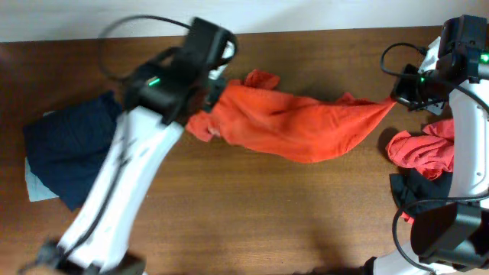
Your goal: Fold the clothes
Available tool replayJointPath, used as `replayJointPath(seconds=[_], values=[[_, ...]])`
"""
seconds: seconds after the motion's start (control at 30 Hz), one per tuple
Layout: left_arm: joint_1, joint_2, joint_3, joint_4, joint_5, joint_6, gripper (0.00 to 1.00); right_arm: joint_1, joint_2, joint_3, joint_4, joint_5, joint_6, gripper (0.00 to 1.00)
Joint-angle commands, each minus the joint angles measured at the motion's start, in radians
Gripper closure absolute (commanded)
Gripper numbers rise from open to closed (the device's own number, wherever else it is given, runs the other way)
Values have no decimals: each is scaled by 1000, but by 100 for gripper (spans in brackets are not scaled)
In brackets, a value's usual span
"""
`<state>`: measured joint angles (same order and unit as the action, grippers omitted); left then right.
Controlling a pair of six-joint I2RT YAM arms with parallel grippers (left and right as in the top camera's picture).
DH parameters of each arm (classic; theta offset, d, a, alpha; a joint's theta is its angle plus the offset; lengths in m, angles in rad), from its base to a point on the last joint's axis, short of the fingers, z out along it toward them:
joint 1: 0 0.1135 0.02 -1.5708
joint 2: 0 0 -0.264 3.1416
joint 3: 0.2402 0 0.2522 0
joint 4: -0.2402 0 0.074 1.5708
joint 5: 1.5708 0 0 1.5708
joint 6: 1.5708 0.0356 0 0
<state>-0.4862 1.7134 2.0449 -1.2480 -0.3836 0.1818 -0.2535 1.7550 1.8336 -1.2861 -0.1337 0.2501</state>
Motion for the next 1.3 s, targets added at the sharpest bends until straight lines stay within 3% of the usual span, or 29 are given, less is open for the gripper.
replayJointPath(seconds=[0.0, 0.33, 0.37, 0.47, 0.7, 0.83, 1.27], values=[[33, -74, -2, -14, -156, -1, 100, 5, -32, 7, 5, 71, -10, 96], [74, -175, -2, -22, -166, 6, 100, 5, -32, 7, -87, 71, -10, 96], [74, -175, -2, -27, -166, 6, 100, 5, -32, 7, -98, 71, -10, 91], [74, -175, -2, -46, -159, 6, 100, 5, -32, 7, -109, 71, -10, 52], [74, -175, -2, -48, -156, 13, 100, 6, -31, 6, 2, -24, -19, 51], [74, -175, -2, -47, -152, 37, 100, 26, -13, 6, 51, -194, -132, 52], [74, -175, -2, -47, -152, 37, 100, 348, 256, -52, 39, -279, -377, 51]])
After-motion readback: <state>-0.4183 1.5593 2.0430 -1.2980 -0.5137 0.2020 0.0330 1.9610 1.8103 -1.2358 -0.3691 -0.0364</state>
